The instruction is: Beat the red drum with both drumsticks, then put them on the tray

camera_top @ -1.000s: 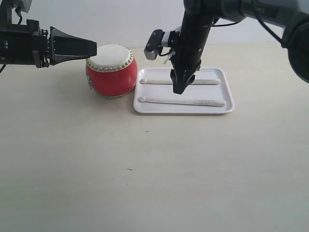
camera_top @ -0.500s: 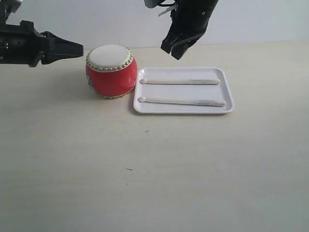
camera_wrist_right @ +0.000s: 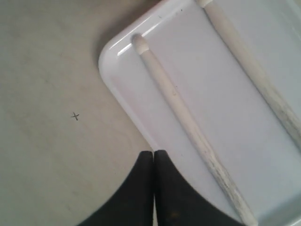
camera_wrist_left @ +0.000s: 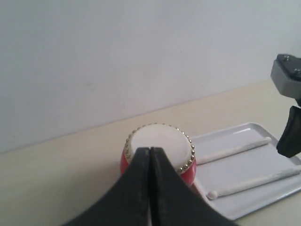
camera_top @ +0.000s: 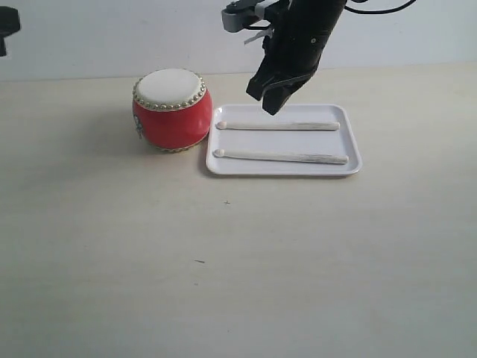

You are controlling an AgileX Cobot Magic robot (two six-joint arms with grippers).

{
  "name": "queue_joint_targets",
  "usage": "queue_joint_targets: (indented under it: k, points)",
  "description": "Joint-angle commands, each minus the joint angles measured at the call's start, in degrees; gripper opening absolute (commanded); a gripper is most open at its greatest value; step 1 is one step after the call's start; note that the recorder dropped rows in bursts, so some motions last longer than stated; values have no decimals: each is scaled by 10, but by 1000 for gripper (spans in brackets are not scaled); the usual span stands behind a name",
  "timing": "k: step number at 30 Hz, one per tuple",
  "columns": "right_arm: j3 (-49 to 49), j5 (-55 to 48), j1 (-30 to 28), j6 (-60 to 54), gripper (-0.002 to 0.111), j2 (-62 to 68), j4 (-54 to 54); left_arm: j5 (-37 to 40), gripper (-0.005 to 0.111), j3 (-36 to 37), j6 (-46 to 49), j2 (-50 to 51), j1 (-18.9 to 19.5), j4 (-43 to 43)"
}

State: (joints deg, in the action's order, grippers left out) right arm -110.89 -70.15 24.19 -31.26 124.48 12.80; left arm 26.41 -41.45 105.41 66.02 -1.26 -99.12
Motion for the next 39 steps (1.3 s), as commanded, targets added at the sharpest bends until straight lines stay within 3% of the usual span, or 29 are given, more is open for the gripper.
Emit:
queue_joint_targets:
  k: [1, 11, 25, 28, 31, 33, 35, 38, 39]
  points:
    - [3, 2, -3, 37, 0, -5, 5, -1, 0, 52, -6, -117, -1, -8]
    - [3, 2, -2, 74, 0, -5, 5, 8, 0, 151, -38, -335, -1, 27]
    - [3, 2, -2, 74, 0, -5, 5, 8, 0, 151, -39, -385, -1, 41]
    - [3, 2, -2, 74, 0, -5, 5, 17, 0, 151, -83, -385, -1, 36]
    - [3, 2, -2, 74, 0, -5, 5, 3, 0, 152, -195, -384, -1, 62]
    - [3, 2, -2, 74, 0, -5, 5, -19, 0, 152, -296, -384, 0, 144]
    - [3, 2, -2, 74, 0, -5, 5, -67, 0, 152, -483, -384, 0, 285]
    - [3, 2, -2, 74, 0, -5, 5, -138, 0, 160, -849, -384, 0, 585]
    - [3, 2, -2, 74, 0, -5, 5, -188, 0, 179, -1073, -385, 0, 766]
